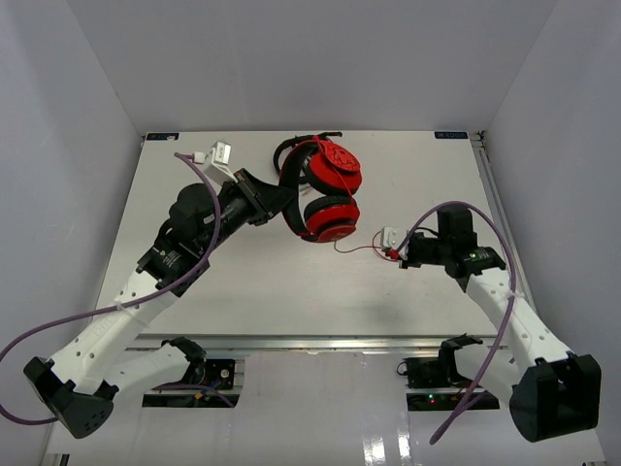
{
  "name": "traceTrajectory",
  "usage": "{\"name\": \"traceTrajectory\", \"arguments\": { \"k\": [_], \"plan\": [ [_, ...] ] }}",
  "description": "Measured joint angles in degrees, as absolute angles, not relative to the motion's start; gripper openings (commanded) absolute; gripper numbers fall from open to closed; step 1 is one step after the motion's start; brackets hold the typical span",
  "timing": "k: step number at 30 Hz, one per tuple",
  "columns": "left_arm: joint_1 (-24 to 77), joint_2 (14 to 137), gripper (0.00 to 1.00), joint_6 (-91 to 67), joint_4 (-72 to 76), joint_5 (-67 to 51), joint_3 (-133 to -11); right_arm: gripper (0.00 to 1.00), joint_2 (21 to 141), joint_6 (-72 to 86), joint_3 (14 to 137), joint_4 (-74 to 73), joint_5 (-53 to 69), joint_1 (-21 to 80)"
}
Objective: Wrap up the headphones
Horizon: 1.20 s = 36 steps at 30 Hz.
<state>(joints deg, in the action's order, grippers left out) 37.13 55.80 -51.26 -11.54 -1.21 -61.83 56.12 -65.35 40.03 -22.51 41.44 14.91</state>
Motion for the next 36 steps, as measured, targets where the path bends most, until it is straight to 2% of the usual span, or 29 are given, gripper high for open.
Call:
{"name": "traceTrajectory", "arguments": {
  "k": [4, 14, 27, 36],
  "plan": [
    [36.35, 56.01, 0.00, -51.70, -13.09, 4.63, -62.01, 0.08, 50.31, -66.66, 38.48, -26.63, 41.70, 18.21],
    [34.63, 60.84, 0.00, -53.39, -13.77, 20.49, -64.76, 0.08, 47.43, -69.75, 38.52, -37.34, 38.01, 25.55],
    [29.64, 66.59, 0.00, -48.03, -12.99, 39.25, -64.88, 0.08, 42.37, -74.60, 53.60, -46.91, 34.43, 31.46],
    [29.47, 69.90, 0.00, -47.79, -11.88, 42.44, -63.99, 0.08, 42.60, -75.04, 60.49, -47.62, 34.44, 33.54]
  ]
}}
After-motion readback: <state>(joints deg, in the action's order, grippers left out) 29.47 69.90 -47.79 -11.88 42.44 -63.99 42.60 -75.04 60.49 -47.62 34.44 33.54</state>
